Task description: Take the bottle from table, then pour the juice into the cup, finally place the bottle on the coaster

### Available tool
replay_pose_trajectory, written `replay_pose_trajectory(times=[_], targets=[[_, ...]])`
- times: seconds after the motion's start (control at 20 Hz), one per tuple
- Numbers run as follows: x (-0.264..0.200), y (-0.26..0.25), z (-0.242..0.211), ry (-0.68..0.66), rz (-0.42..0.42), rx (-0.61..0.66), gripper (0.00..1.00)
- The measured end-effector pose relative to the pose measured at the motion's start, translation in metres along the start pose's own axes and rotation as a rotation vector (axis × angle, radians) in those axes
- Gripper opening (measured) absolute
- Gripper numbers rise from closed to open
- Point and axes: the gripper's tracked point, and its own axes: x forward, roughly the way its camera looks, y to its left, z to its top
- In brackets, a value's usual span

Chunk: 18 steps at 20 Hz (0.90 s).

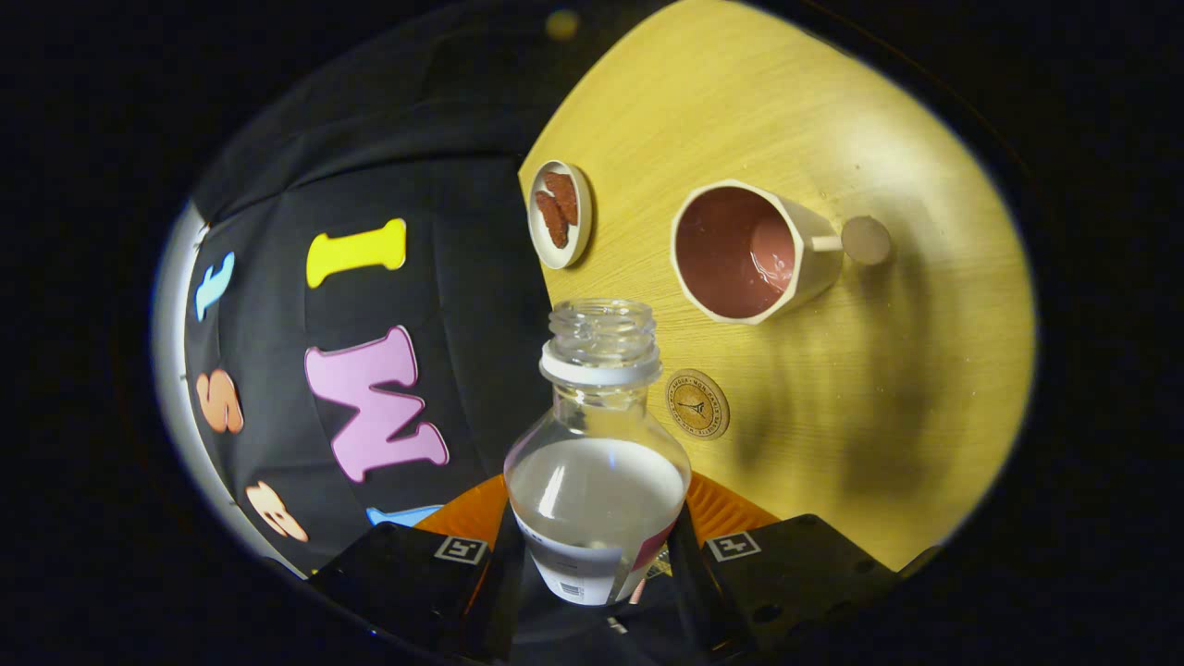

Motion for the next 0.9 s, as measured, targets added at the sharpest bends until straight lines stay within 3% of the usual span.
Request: replay_pose_trajectory(times=[0.25,0.45,0.55,0.7,0.9], targets=[[-0.014,0.005,-0.013,-0.079,0.073,-0.475,0.71],[-0.015,-0.01,-0.03,-0.11,0.024,-0.859,0.71],[-0.014,-0.008,-0.03,-0.182,0.02,-1.022,0.71],[-0.013,-0.012,-0.015,-0.306,-0.053,-1.246,0.71],[0.0,0.013,-0.02,-0.39,-0.003,-1.5,0.71]])
